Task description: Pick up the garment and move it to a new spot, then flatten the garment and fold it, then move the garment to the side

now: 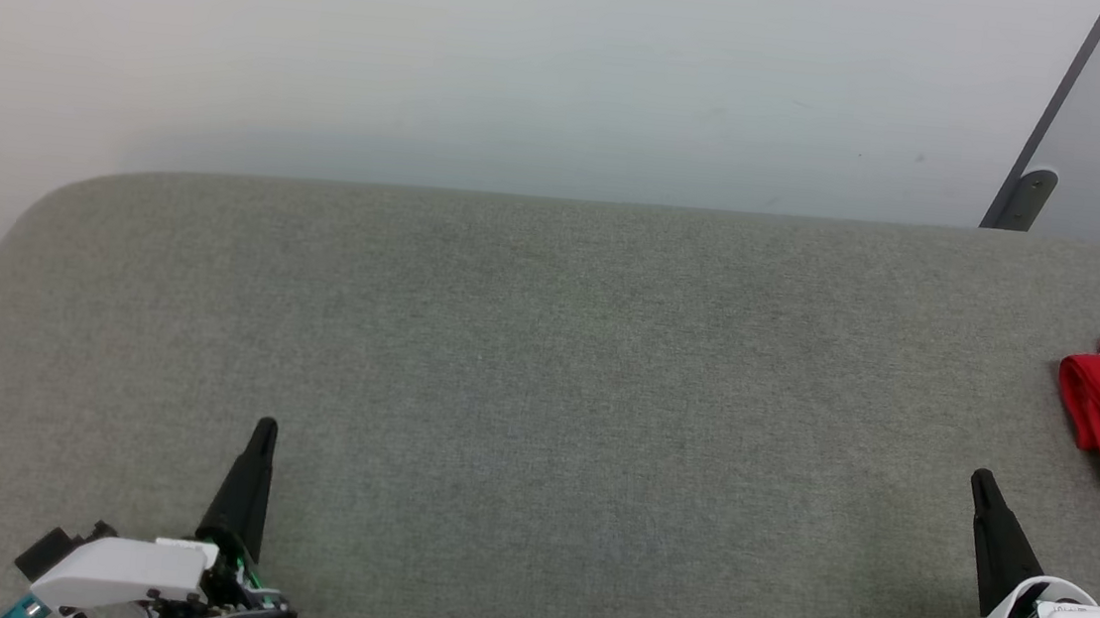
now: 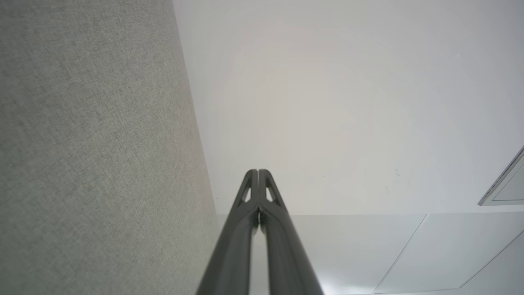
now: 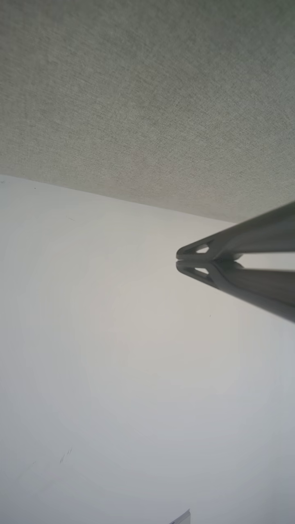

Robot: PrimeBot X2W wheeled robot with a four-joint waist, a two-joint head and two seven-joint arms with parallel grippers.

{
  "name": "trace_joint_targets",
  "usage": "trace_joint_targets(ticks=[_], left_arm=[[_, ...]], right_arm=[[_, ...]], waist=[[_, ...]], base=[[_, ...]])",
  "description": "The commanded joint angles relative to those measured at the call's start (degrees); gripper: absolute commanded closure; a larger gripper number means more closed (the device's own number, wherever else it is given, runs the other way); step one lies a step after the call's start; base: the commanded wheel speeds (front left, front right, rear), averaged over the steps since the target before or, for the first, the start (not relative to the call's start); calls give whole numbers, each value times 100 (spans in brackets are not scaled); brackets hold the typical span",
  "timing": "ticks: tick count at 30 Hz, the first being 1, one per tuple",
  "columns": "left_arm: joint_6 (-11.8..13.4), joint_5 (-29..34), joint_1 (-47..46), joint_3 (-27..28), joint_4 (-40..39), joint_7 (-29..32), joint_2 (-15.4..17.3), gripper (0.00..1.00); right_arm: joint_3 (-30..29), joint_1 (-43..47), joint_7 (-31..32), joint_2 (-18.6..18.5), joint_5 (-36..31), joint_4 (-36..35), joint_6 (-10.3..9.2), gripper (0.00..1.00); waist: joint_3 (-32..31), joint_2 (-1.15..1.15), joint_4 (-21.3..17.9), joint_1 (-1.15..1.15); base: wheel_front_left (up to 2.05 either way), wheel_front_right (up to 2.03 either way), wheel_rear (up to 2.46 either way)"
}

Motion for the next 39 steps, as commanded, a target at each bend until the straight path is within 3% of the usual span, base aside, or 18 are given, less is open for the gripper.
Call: trace_joint_targets(ticks=[1, 39], left_arm=[[-30, 26, -62, 18, 7, 1, -9, 100], [-31, 36, -63, 28, 7, 11, -17, 100]], right_arm=[[7, -14, 12, 18, 24, 1, -6, 100], [8, -14, 11, 18, 24, 1, -6, 100]], waist=[[0, 0, 0, 0], [0, 0, 0, 0]], base=[[0, 0, 0], [0, 0, 0]])
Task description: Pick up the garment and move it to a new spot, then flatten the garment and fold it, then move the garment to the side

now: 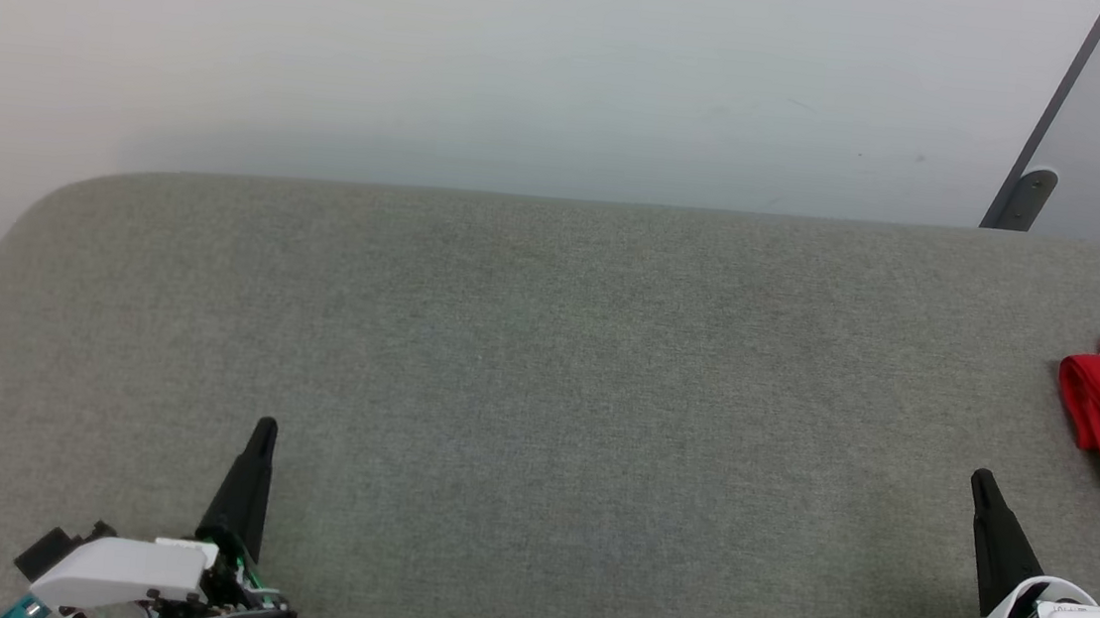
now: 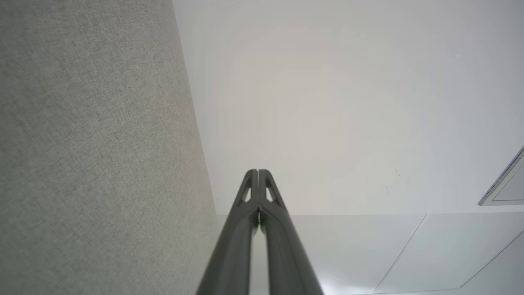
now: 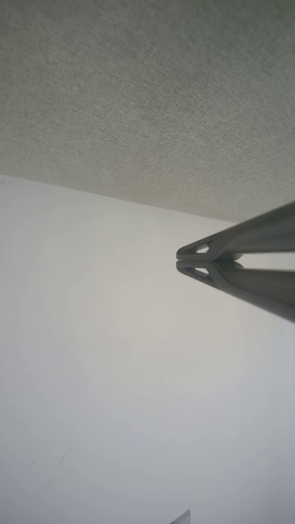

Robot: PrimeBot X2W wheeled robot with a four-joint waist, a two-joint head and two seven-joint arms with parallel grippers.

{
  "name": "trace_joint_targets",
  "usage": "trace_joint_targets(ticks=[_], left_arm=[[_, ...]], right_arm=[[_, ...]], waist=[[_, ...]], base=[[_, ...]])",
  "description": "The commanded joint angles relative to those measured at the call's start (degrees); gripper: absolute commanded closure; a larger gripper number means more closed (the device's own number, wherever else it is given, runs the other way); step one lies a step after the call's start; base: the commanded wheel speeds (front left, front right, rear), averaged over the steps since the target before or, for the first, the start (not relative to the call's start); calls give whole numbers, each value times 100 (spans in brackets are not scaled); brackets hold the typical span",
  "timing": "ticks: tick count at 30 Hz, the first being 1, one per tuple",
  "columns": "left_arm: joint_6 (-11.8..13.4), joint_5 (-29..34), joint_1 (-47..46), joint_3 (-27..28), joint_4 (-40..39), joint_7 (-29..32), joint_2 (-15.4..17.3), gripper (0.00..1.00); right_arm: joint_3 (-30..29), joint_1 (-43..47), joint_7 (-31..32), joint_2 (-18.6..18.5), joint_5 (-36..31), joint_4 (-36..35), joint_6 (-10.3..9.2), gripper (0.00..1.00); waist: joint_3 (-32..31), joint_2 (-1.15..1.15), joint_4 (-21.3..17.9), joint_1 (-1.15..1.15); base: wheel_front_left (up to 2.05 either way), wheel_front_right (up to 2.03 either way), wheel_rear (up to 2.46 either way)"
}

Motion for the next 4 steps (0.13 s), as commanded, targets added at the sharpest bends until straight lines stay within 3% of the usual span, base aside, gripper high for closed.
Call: trace_joint_targets(ticks=[1, 4], left_arm=[[-31, 28, -61, 17, 7, 6, -8, 100], [-31, 29, -61, 18, 7, 7, -9, 100]], right_arm=[[8, -14, 11, 18, 24, 1, -6, 100], [8, -14, 11, 18, 24, 1, -6, 100]], waist=[[0, 0, 0, 0], [0, 0, 0, 0]], base=[[0, 0, 0], [0, 0, 0]])
